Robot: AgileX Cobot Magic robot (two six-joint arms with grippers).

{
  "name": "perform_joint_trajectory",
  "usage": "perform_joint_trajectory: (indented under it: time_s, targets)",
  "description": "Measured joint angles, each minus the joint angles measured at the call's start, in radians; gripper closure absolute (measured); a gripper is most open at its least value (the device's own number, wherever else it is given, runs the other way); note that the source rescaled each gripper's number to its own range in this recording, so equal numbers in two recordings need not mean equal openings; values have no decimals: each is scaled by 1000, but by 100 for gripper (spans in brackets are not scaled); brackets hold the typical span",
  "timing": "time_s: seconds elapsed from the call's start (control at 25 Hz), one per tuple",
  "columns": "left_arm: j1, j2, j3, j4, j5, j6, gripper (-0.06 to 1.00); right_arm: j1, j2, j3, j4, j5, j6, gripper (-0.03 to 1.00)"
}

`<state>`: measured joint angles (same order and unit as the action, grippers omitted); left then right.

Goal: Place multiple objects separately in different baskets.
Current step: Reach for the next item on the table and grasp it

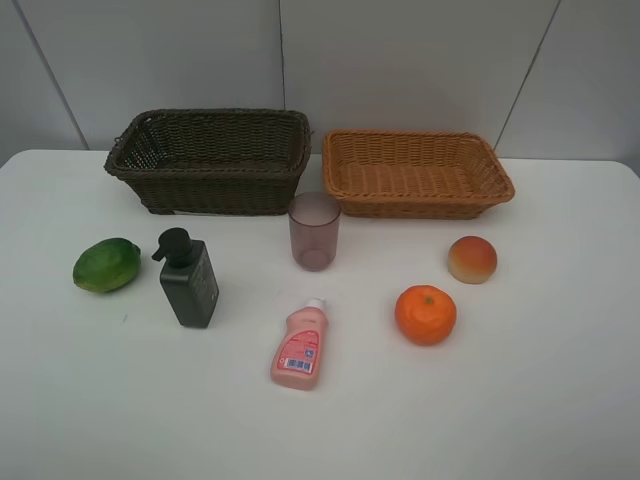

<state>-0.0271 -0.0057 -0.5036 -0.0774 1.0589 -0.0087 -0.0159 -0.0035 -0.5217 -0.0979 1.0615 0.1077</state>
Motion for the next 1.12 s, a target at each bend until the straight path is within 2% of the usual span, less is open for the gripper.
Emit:
perform_joint_trajectory:
  time_s: [1.12]
  targets:
    - [0, 0, 0, 0, 0, 0, 5, 0, 0, 0, 13, 0, -22, -3]
